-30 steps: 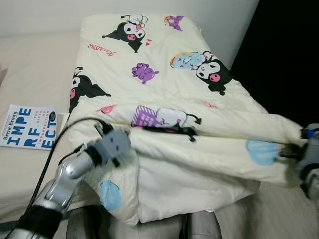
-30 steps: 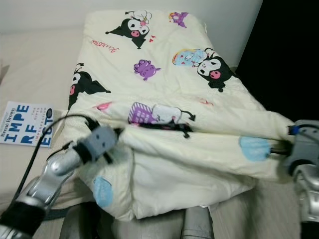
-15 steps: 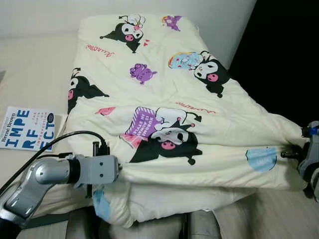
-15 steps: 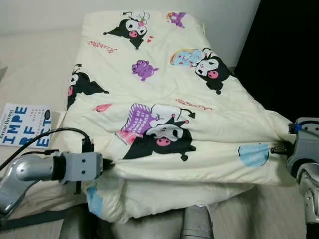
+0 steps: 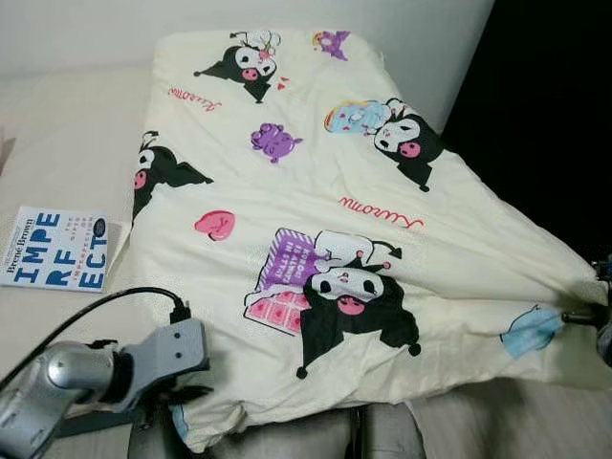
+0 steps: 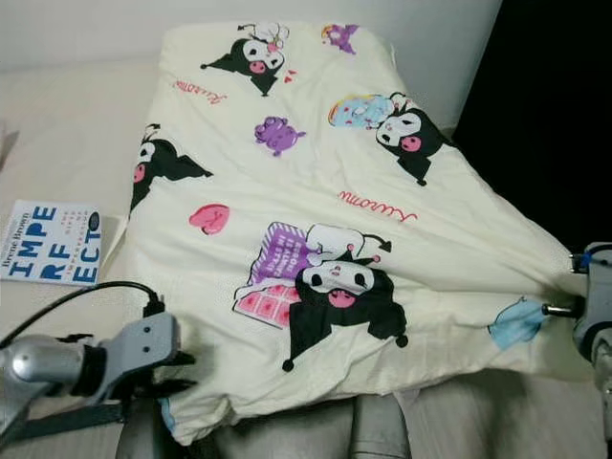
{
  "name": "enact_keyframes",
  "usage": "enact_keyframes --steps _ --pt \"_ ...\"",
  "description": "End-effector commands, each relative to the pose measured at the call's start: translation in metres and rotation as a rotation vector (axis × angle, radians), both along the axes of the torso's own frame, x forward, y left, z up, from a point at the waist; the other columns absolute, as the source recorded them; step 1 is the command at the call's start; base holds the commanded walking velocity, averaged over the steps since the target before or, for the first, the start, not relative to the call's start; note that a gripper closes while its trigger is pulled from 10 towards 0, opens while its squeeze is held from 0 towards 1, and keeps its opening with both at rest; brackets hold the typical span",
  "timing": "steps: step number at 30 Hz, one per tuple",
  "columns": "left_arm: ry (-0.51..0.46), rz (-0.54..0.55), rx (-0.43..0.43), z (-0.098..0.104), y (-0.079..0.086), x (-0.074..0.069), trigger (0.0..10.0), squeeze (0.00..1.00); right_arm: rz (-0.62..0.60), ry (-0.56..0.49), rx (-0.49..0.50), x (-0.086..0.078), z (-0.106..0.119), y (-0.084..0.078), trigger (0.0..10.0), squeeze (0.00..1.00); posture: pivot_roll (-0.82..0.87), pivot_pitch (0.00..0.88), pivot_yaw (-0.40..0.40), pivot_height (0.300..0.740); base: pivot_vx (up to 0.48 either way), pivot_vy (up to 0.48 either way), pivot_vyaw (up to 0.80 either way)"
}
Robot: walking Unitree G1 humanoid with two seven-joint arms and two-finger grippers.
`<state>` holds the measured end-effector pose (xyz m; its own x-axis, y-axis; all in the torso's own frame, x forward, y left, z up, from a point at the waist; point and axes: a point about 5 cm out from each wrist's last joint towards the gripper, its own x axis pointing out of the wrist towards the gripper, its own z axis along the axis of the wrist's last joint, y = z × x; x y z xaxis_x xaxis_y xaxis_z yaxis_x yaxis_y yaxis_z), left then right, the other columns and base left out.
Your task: Clean up the room
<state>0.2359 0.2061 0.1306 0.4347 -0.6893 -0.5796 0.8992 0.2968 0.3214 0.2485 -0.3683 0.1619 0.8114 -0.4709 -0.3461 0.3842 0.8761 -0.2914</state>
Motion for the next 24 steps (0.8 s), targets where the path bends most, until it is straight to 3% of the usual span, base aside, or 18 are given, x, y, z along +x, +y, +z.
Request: enact_keyframes --steps 1,7,10,11,12,14,15,16,18,19,21,22,23,24 --pt "0.019 0.09 -0.037 -0.004 0.01 -0.003 10.0 1.0 -0.034 0.027 -0.014 -0.005 -0.002 -0.006 0.0 0.0 -0.12 0.246 -0.008 0.471 0.0 0.0 0.0" --pt "-0.016 0.209 -0.037 -0.007 0.021 -0.006 10.0 1.0 -0.033 0.03 -0.015 -0.004 -0.002 -0.006 0.0 0.0 -0.11 0.249 -0.007 0.471 0.0 0.0 0.0" --pt "-0.038 0.348 -0.03 -0.017 0.028 -0.009 10.0 1.0 -0.027 0.037 -0.01 -0.002 -0.006 -0.003 0.0 0.0 -0.11 0.249 -0.007 0.471 0.0 0.0 0.0" --pt "-0.038 0.348 -0.03 -0.017 0.028 -0.009 10.0 1.0 -0.027 0.037 -0.01 -0.002 -0.006 -0.003 0.0 0.0 -0.11 0.249 -0.007 0.471 0.0 0.0 0.0" --pt "-0.041 0.456 -0.037 -0.024 0.033 -0.008 10.0 1.0 -0.024 0.041 -0.008 -0.002 -0.008 -0.001 0.0 0.0 -0.1 0.25 -0.008 0.471 0.0 0.0 0.0" --pt "-0.041 0.456 -0.037 -0.024 0.033 -0.008 10.0 1.0 -0.024 0.041 -0.008 -0.002 -0.008 -0.001 0.0 0.0 -0.1 0.25 -0.008 0.471 0.0 0.0 0.0" --pt "-0.021 0.611 -0.098 -0.031 0.037 -0.005 10.0 1.0 -0.019 0.045 -0.006 0.0 -0.01 0.0 0.0 0.0 -0.1 0.25 -0.008 0.471 0.0 0.0 0.0" --pt "-0.021 0.611 -0.098 -0.031 0.037 -0.005 10.0 1.0 -0.019 0.045 -0.006 0.0 -0.01 0.0 0.0 0.0 -0.1 0.25 -0.008 0.471 0.0 0.0 0.0" --pt "0.092 0.935 -0.32 -0.05 0.037 -0.006 10.0 1.0 -0.006 0.054 0.0 0.003 -0.014 0.005 0.0 0.0 -0.1 0.245 -0.01 0.471 0.0 0.0 0.0" --pt "0.134 1.036 -0.408 -0.057 0.037 -0.007 10.0 1.0 -0.001 0.056 0.002 0.004 -0.016 0.007 0.0 0.0 -0.1 0.243 -0.011 0.471 0.0 0.0 0.0" --pt "0.134 1.036 -0.408 -0.057 0.037 -0.007 10.0 1.0 -0.001 0.056 0.002 0.004 -0.016 0.007 0.0 0.0 -0.1 0.243 -0.011 0.471 0.0 0.0 0.0" --pt "0.135 1.123 -0.488 -0.059 0.039 -0.006 10.0 1.0 0.003 0.058 0.003 0.005 -0.017 0.009 0.0 0.0 -0.1 0.241 -0.013 0.471 0.0 0.0 0.0" --pt "0.141 1.208 -0.593 -0.059 0.045 -0.004 10.0 0.94 0.007 0.06 0.002 0.006 -0.018 0.01 0.0 0.0 -0.1 0.241 -0.014 0.471 0.0 0.0 0.0" --pt "0.141 1.208 -0.593 -0.059 0.045 -0.004 10.0 0.94 0.007 0.06 0.002 0.006 -0.018 0.01 0.0 0.0 -0.1 0.241 -0.014 0.471 0.0 0.0 0.0"
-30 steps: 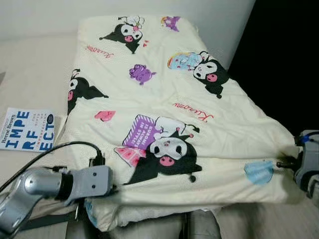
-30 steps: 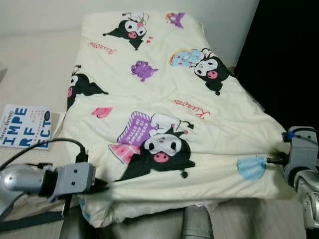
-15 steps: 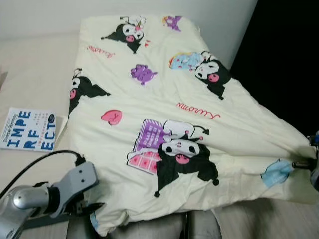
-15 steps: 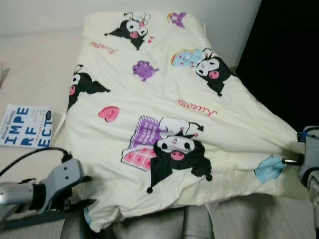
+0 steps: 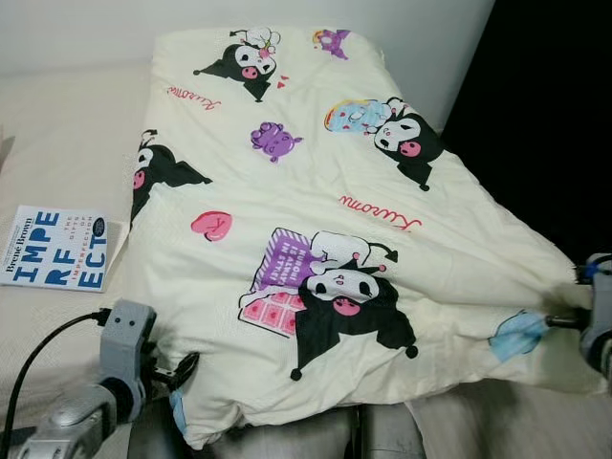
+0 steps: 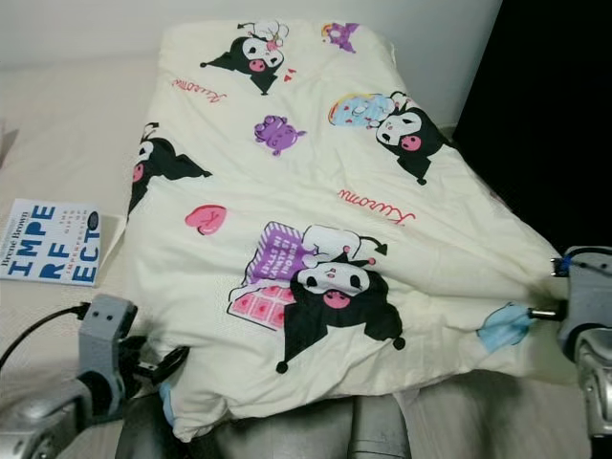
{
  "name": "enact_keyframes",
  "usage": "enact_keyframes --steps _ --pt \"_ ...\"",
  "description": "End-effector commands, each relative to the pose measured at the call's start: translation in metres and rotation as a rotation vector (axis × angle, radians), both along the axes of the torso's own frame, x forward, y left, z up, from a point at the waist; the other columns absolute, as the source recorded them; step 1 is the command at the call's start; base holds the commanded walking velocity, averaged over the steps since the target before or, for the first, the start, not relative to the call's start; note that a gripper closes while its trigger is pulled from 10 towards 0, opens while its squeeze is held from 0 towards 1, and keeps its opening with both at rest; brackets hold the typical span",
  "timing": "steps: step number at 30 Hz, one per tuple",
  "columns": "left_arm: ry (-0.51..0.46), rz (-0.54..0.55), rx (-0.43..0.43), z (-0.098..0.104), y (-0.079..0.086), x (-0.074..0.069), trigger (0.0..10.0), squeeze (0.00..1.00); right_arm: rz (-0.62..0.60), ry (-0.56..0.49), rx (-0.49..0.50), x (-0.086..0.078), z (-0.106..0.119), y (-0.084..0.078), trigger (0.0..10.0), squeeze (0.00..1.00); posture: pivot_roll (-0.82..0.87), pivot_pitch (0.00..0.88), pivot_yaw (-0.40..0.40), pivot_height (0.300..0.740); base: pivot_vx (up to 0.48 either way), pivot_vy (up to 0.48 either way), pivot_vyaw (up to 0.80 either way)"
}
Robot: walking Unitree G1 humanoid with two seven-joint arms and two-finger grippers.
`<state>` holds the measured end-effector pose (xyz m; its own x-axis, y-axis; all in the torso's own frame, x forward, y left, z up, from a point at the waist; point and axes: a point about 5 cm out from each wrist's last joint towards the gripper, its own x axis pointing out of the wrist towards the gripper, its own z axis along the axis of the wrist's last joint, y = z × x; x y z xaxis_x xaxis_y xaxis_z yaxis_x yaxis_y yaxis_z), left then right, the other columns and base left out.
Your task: Clean up the room
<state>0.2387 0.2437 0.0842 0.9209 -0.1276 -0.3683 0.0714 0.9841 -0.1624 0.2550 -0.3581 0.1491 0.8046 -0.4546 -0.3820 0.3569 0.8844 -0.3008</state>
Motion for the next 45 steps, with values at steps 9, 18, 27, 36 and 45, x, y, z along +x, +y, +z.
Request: enact_keyframes --steps 9,18,27,36,45 --pt "0.168 0.331 -0.302 -0.022 0.029 -0.019 10.0 0.61 0.001 0.016 -0.012 0.003 -0.004 0.003 0.0 0.0 -0.1 0.23 -0.009 0.471 0.0 0.0 0.0" --pt "0.33 0.103 -0.287 -0.025 0.011 -0.04 10.0 0.18 -0.002 0.019 -0.015 0.002 -0.004 0.003 0.0 0.0 -0.1 0.237 -0.014 0.471 0.0 0.0 0.0" --pt "0.493 -0.164 0.316 -0.035 0.04 -0.065 10.0 0.04 0.0 0.024 -0.015 0.002 -0.004 0.004 0.0 0.0 -0.09 0.24 -0.015 0.471 0.0 0.0 0.0" --pt "0.413 -0.109 0.311 -0.023 0.034 -0.043 10.0 0.04 0.035 0.05 0.013 0.004 -0.018 0.02 0.0 0.0 -0.1 0.242 -0.012 0.471 0.0 0.0 0.0" --pt "0.307 -0.076 -0.359 -0.026 0.005 -0.035 10.0 0.06 0.044 0.055 0.019 0.004 -0.021 0.024 0.0 0.0 -0.1 0.247 -0.012 0.471 0.0 0.0 0.0"
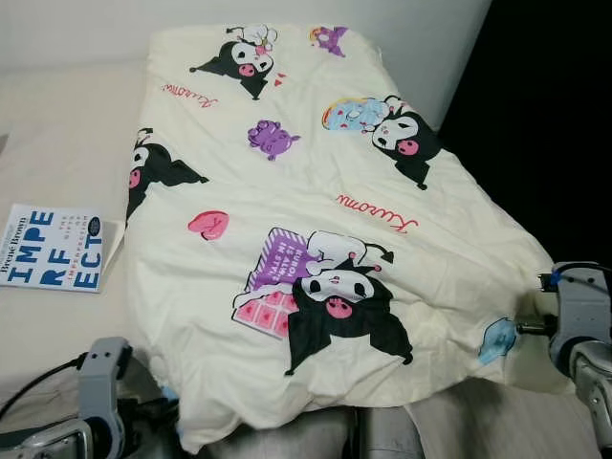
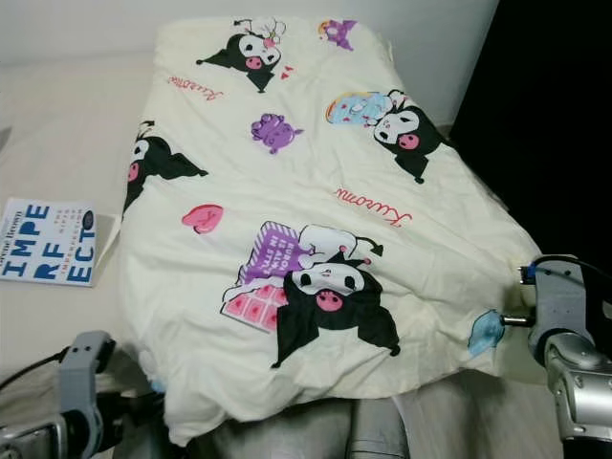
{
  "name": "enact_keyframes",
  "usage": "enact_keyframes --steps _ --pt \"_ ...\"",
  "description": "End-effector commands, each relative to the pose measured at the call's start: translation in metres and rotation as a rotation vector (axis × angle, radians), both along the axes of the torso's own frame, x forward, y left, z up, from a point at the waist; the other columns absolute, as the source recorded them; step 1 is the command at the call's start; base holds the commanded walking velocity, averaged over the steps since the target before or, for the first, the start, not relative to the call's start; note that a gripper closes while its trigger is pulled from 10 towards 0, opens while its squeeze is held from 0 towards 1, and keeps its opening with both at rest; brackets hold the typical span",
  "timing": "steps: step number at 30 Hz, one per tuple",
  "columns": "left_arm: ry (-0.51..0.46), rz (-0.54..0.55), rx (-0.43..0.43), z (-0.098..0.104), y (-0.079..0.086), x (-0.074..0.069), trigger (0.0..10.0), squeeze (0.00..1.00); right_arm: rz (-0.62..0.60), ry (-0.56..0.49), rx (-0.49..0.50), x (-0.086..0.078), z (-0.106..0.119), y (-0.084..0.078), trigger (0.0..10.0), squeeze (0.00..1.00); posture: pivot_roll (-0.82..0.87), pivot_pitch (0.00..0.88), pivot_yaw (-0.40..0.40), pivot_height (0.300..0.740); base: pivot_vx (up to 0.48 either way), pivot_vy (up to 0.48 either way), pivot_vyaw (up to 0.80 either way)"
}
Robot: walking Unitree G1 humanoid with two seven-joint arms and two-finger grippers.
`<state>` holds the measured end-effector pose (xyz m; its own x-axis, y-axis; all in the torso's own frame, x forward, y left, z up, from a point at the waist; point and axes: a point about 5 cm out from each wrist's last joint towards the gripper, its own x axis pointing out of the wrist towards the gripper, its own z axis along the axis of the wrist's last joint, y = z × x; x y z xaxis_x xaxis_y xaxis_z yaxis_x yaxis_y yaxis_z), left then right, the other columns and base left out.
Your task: Clean up the room
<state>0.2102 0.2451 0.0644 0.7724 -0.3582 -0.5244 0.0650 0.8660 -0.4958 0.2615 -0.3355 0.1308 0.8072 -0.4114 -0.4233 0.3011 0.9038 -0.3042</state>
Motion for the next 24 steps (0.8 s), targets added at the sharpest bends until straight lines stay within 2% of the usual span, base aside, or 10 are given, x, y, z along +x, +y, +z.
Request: enact_keyframes --steps 1,6,9,11,15,17,19,24 --pt "-0.029 0.035 -0.111 -0.002 0.005 -0.004 10.0 0.06 -0.004 0.012 0.005 -0.003 -0.003 0.001 0.0 0.0 -0.1 0.249 -0.012 0.471 0.0 0.0 0.0" --pt "-0.077 0.057 -0.176 0.002 0.008 -0.003 10.0 0.06 -0.004 0.013 0.003 -0.003 -0.003 0.001 0.0 0.0 -0.1 0.249 -0.014 0.471 0.0 0.0 0.0" --pt "-0.163 0.057 -0.286 0.008 0.002 -0.001 10.0 0.04 -0.004 0.013 0.003 -0.002 -0.003 0.001 0.0 0.0 -0.1 0.249 -0.013 0.471 0.0 0.0 0.0" --pt "-0.182 0.052 -0.333 0.009 -0.002 -0.002 10.0 0.04 -0.004 0.013 0.003 -0.002 -0.003 0.001 0.0 0.0 -0.1 0.249 -0.013 0.471 0.0 0.0 0.0" --pt "-0.158 0.011 -0.318 -0.001 -0.009 -0.005 10.0 0.04 -0.007 0.012 0.003 -0.003 -0.003 0.0 0.0 0.0 -0.11 0.248 -0.013 0.471 0.0 0.0 0.0" --pt "-0.13 -0.034 -0.255 -0.012 -0.013 -0.007 10.0 0.04 -0.01 0.011 0.001 -0.003 -0.002 -0.001 0.0 0.0 -0.11 0.249 -0.015 0.471 0.0 0.0 0.0" --pt "-0.125 -0.046 -0.234 -0.015 -0.014 -0.007 10.0 0.04 -0.011 0.011 0.001 -0.003 -0.002 -0.001 0.0 0.0 -0.11 0.249 -0.015 0.471 0.0 0.0 0.0" --pt "-0.129 -0.006 -0.119 -0.024 -0.013 0.003 10.0 0.05 -0.008 0.008 0.0 -0.002 -0.001 -0.001 0.0 0.0 -0.12 0.246 -0.019 0.471 0.0 0.0 0.0"
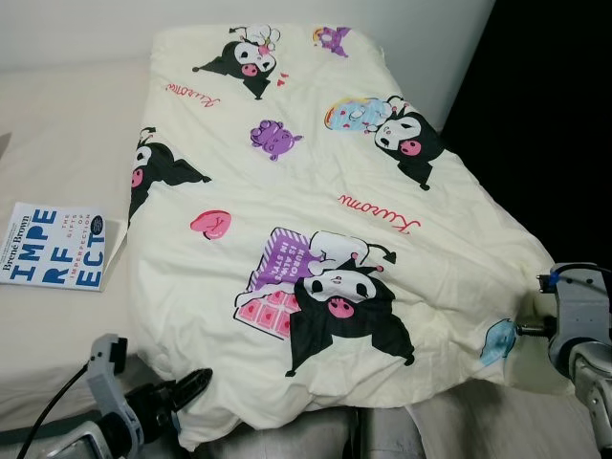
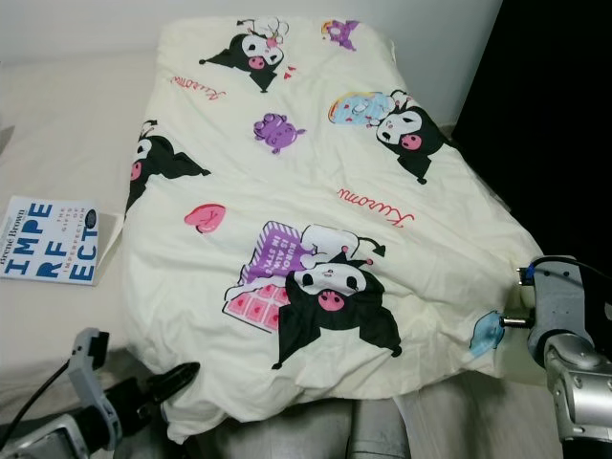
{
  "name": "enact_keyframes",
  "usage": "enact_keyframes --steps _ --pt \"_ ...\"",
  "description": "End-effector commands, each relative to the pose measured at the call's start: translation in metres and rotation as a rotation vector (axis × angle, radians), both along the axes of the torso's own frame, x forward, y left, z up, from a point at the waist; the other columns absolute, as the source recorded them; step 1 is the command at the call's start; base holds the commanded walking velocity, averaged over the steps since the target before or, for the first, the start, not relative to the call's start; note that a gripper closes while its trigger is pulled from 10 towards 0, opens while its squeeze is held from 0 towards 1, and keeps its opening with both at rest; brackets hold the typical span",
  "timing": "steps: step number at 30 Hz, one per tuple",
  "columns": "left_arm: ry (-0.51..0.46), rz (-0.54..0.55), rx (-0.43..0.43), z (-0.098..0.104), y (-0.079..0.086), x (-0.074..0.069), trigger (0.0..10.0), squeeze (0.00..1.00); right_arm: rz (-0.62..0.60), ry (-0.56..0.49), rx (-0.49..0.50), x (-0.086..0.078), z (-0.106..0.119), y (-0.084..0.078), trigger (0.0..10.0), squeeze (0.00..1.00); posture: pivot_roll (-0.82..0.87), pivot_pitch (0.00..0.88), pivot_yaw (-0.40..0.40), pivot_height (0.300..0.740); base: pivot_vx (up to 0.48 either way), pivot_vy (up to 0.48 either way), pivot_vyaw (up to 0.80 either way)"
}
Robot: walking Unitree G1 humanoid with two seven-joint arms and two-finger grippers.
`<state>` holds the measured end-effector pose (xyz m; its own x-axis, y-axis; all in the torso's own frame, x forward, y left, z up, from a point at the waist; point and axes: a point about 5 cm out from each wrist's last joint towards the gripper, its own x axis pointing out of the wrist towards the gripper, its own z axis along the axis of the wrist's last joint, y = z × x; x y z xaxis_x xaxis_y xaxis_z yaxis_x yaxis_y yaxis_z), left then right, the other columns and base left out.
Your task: Clean up the room
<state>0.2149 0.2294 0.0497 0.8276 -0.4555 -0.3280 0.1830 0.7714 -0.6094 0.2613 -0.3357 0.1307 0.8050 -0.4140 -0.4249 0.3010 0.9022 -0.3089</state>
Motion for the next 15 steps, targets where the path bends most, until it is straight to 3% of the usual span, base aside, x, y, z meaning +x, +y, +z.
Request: enact_keyframes --steps 1,5,6,15 --pt "0.035 0.029 0.042 -0.009 0.002 -0.002 10.0 0.05 -0.007 0.004 0.004 -0.002 -0.001 0.0 0.0 0.0 -0.12 0.246 -0.019 0.471 0.0 0.0 0.0" --pt "0.021 0.107 0.122 -0.011 0.007 0.01 10.0 0.05 -0.003 -0.002 0.002 0.0 0.001 0.0 0.0 0.0 -0.12 0.24 -0.02 0.471 0.0 0.0 0.0" --pt "0.003 0.143 0.15 -0.01 0.01 0.014 0.1 0.09 -0.002 -0.005 0.001 0.001 0.002 0.0 0.0 0.0 -0.13 0.239 -0.02 0.471 0.0 0.0 0.0" --pt "-0.063 0.162 0.191 -0.001 0.016 0.022 0.0 0.08 -0.002 -0.008 -0.004 0.001 0.003 -0.001 0.0 0.0 -0.12 0.236 -0.02 0.471 0.0 0.0 0.0"
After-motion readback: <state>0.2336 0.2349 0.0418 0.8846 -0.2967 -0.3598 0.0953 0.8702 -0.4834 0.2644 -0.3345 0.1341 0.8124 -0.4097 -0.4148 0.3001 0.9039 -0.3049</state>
